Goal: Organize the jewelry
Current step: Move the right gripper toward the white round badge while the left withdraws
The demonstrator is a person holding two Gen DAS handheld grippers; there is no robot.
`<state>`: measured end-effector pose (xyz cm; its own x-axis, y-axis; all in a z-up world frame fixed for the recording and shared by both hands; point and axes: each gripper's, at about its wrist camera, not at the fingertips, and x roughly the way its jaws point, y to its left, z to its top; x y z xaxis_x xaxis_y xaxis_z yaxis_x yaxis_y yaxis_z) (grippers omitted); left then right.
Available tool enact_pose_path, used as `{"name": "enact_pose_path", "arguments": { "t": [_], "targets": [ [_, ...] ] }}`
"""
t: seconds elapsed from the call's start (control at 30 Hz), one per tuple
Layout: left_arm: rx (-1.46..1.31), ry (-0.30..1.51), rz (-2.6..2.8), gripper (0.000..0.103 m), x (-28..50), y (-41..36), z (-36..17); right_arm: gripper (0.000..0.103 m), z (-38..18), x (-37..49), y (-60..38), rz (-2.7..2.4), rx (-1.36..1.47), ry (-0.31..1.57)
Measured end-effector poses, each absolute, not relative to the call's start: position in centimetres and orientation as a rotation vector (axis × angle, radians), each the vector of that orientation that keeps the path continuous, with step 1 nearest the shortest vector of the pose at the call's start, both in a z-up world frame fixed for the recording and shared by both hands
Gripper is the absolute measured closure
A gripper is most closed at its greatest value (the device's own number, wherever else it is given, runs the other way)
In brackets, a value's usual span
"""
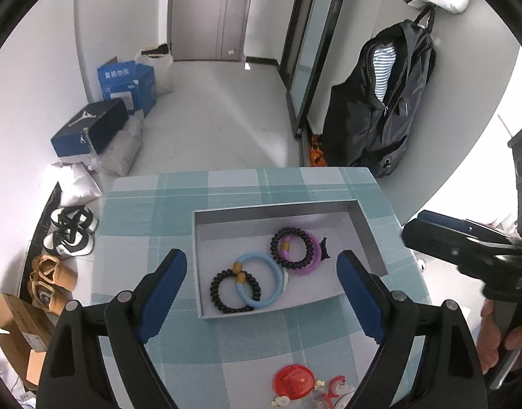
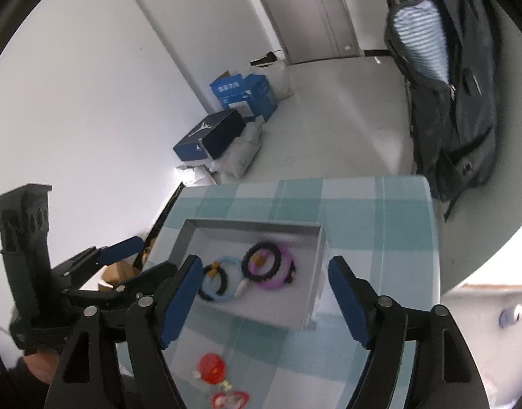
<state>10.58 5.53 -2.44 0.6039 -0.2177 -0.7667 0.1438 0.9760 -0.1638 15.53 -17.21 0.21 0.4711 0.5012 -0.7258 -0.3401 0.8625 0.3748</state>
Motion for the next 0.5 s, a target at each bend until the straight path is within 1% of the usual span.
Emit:
{"name": "enact_pose_path", "arguments": {
  "t": [0.07, 0.23, 0.5],
  "targets": [
    [-0.096, 0.888, -0.203, 0.016, 9.9, 5.7, -2.3, 0.02, 0.6, 14.6, -17.3, 0.517, 0.179, 0.927],
    [-0.152, 0.884, -0.182, 0.016, 8.0, 6.4, -2.7, 0.02, 0.9, 12.7, -17.3, 0.503, 0.128, 0.902],
    [-0.138, 0.916, -0.151, 0.016, 5.5, 6.4, -4.3, 0.018, 0.0, 9.0, -18.0, 0.477, 0.148, 0.912]
  ]
}}
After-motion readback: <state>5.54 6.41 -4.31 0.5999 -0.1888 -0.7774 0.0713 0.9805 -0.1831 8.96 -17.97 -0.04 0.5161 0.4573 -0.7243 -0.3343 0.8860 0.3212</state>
